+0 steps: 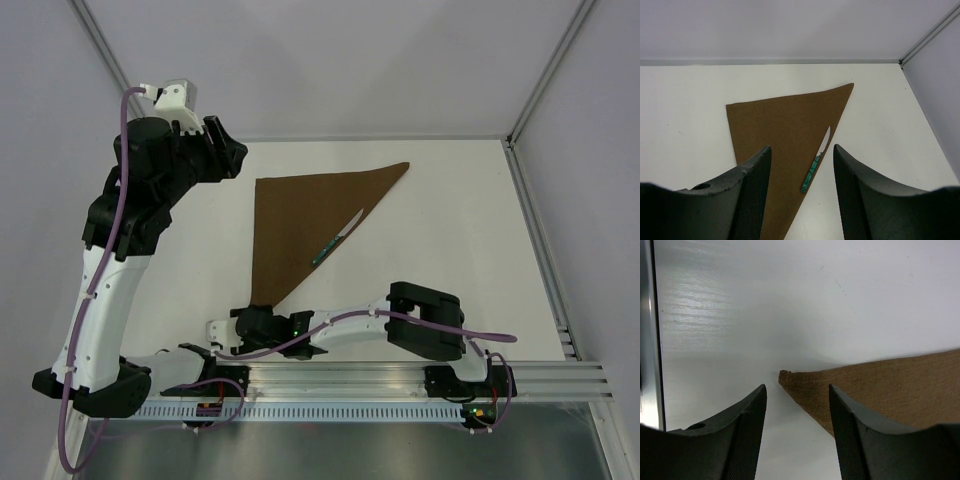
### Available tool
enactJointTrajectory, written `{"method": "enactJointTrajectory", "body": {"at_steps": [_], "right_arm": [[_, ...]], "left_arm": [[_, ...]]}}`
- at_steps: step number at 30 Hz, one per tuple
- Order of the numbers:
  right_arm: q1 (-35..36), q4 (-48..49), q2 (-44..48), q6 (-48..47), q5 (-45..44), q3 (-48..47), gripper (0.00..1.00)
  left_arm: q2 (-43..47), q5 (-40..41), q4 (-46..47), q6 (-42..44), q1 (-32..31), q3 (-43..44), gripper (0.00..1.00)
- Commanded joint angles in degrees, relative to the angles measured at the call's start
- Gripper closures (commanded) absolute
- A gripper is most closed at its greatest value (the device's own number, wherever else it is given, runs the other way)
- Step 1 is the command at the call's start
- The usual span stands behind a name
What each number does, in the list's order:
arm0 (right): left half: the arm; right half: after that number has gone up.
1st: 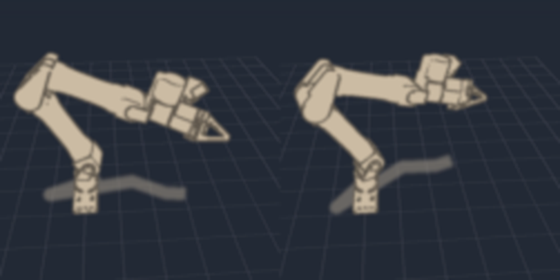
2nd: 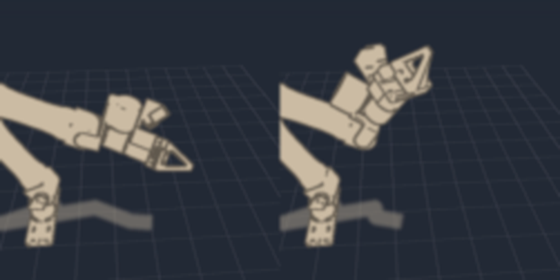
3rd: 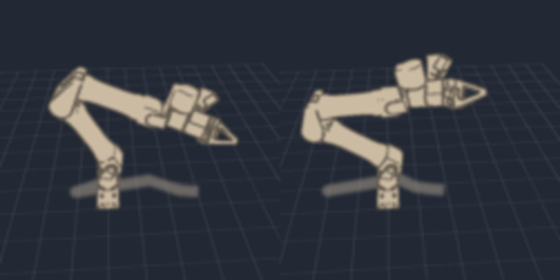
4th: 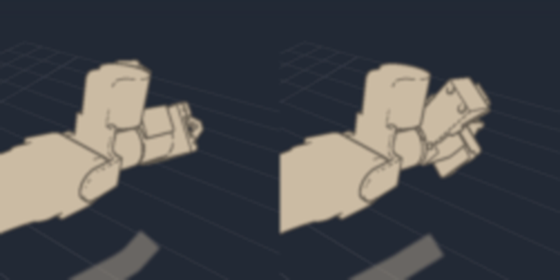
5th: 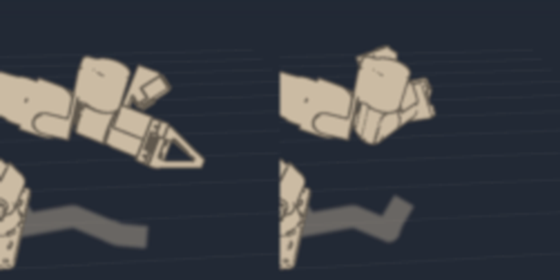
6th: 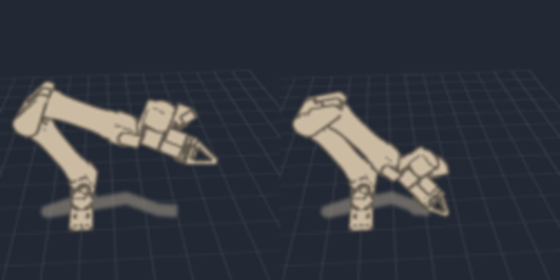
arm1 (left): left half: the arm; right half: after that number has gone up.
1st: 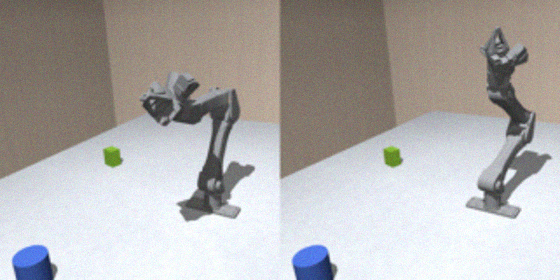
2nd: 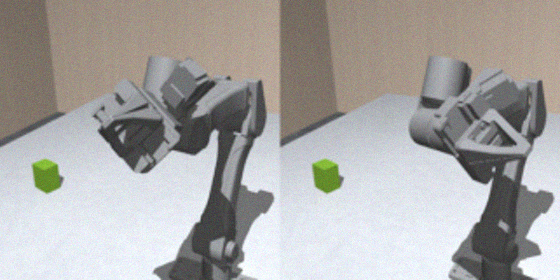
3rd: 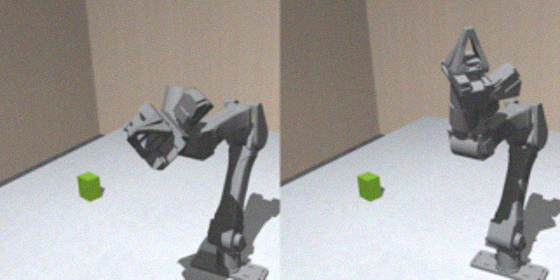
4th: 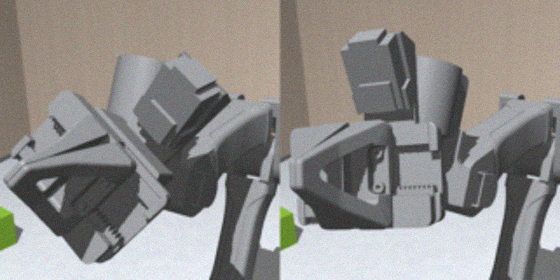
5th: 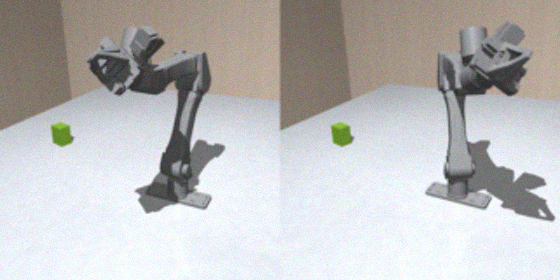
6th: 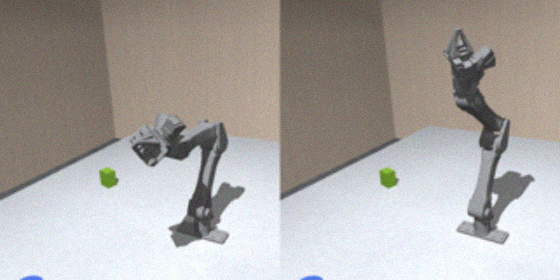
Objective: Fold the napkin, place the utensils inside, and roll it up
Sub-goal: Fold the napkin at the center of the board.
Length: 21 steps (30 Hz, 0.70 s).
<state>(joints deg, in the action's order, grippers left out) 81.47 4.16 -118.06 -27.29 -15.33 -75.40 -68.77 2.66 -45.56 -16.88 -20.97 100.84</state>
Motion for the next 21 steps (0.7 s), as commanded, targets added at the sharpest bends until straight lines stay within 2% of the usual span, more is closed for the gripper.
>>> {"method": "enactJointTrajectory", "body": {"at_steps": [1, 8, 11, 15, 19, 21], "right_arm": [[0.09, 2.16, -2.00, -0.83, -2.51, -2.03, 0.40], [0.00, 2.78, -4.37, -1.28, -4.00, -3.09, 0.39], [-0.44, 2.87, -4.90, -1.28, -4.44, -3.44, 0.43], [-0.35, 2.87, -4.99, -1.19, -4.79, -3.53, 0.55], [-0.35, 2.61, -4.46, -0.93, -5.41, -3.44, 0.79], [-0.44, 2.25, -4.20, -0.66, -5.67, -3.88, 0.87]], "left_arm": [[0.22, -1.07, -0.14, 2.12, 0.14, -0.55, 0.42], [0.66, -0.81, -0.14, 2.65, 0.14, -1.43, 0.43], [1.01, -0.81, -0.14, 2.73, 0.23, -1.78, 0.43], [1.27, -0.72, -0.14, 2.91, 0.23, -2.13, 0.42], [1.36, -0.90, -0.23, 3.00, 0.23, -2.05, 0.43], [1.36, -0.90, -0.14, 3.00, 0.23, -1.96, 0.43]]}}
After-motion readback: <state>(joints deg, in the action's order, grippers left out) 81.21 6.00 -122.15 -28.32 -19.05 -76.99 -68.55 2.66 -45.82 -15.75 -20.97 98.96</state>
